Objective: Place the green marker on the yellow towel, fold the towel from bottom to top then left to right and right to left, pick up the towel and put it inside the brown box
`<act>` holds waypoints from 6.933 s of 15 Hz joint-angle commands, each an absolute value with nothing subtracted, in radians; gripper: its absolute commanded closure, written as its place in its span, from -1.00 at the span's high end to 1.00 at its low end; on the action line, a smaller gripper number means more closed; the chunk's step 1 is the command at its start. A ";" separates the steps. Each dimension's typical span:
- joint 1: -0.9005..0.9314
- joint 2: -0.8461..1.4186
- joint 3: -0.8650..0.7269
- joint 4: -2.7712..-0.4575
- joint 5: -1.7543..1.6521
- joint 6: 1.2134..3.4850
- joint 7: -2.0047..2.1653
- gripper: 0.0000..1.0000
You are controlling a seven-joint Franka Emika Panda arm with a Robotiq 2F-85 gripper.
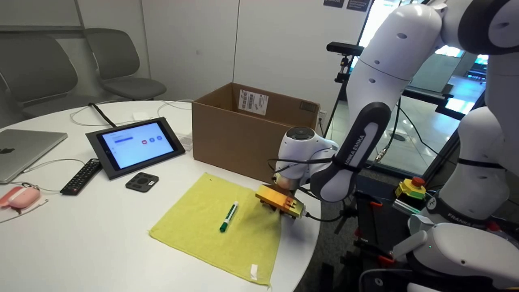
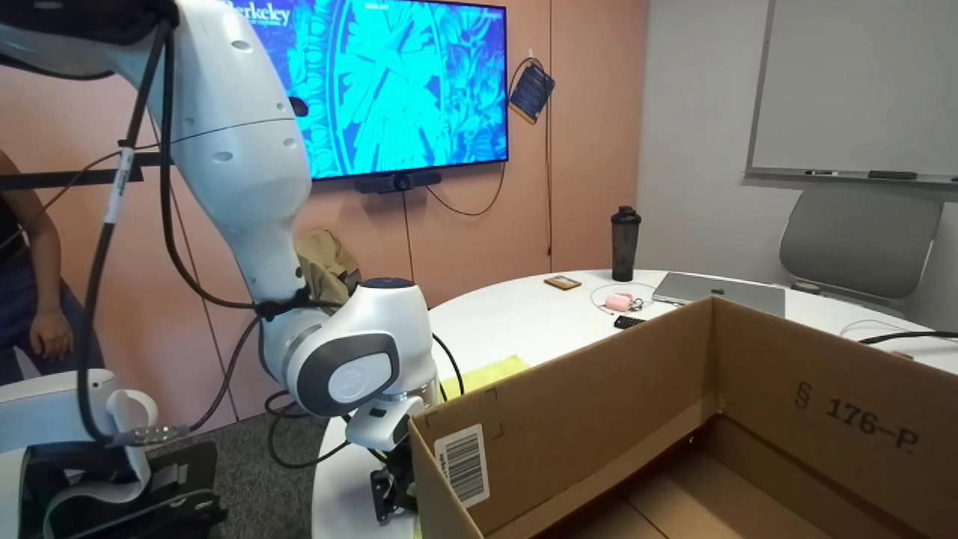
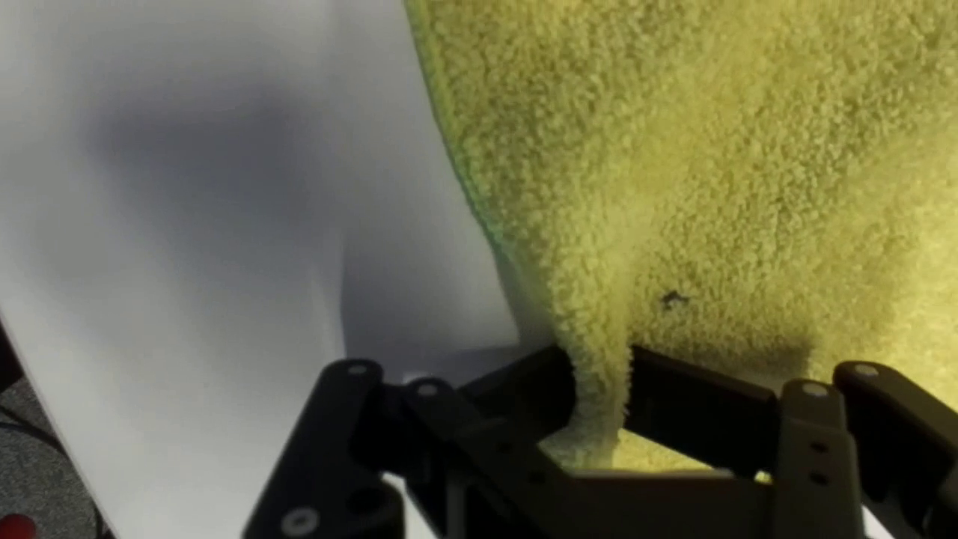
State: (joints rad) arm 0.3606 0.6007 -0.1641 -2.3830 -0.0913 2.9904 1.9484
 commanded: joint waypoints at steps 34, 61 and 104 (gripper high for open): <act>0.554 0.748 -0.307 -1.709 -0.273 2.573 2.330 -0.97; 0.496 1.100 -0.280 -1.174 -0.346 2.193 2.714 0.51; 0.394 0.676 -0.006 -1.947 -0.382 2.773 0.884 1.00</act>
State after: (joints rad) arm 0.4087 0.7070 -0.0270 -1.9118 -0.4063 2.7439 1.0466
